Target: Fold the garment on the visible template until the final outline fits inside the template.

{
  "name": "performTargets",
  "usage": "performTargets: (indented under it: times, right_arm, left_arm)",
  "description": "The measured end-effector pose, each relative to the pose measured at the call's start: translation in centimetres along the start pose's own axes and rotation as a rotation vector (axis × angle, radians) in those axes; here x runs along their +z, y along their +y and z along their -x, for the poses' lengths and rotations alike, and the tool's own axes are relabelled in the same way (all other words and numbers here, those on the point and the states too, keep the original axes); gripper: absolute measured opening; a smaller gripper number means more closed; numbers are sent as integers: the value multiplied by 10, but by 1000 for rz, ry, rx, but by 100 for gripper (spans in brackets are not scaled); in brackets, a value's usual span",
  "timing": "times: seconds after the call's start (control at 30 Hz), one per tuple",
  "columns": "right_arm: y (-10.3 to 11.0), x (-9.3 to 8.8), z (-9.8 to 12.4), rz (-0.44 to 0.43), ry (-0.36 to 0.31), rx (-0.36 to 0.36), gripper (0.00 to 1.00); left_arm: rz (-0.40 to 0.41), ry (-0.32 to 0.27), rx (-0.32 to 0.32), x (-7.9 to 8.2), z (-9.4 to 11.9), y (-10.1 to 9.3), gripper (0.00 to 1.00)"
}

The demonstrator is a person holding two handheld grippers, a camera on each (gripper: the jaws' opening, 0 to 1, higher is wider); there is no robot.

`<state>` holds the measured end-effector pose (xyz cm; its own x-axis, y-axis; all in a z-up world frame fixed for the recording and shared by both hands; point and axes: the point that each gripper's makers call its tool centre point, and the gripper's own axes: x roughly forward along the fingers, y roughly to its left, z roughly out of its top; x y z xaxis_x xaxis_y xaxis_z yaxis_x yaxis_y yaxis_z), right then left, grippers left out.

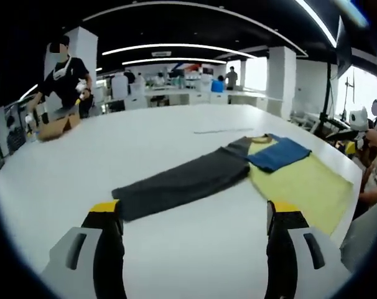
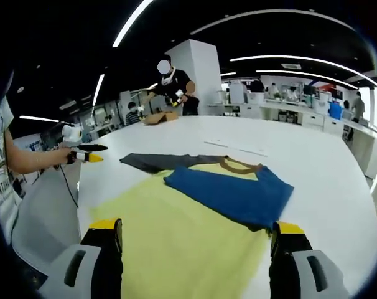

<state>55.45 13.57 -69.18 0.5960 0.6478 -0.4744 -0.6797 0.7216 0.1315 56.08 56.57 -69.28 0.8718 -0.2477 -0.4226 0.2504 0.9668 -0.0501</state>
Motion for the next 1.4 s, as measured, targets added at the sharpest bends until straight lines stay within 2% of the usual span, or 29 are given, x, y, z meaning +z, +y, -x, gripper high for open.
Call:
performTargets:
  times: [0.23,0.4,0.63,0.77,0.87,1.1,1.17,1.3,1.4]
  right_arm:
    - [6,-4,4,10,17,7,98]
    - [11,-4,7,11,10,11,98]
    - [13,1,7,11,-10,8,93]
    - [13,4,8,8,-21,9,91]
    - [9,3,7,7,-20,6,91]
    - [7,-1,6,12,-9,1,90]
    - [7,-2,6,9,-10,-4,89]
    - [6,-4,6,5,-7,-8,88]
    - [6,-6,5,10,-2,-15,88]
  left_arm:
    - [79,-20,70,0,-10,29,88]
    - [86,7,108,-7,-19,44,86]
    - [165,1,185,-14,-32,68,80]
    - [123,46,243,-24,-41,86,71]
    - [139,67,267,-32,-46,95,61]
    - [187,74,304,-48,-54,110,47]
    - [174,113,333,-57,-55,115,39]
    - [172,102,338,-57,-58,115,29]
    - [179,120,356,-61,-60,116,24]
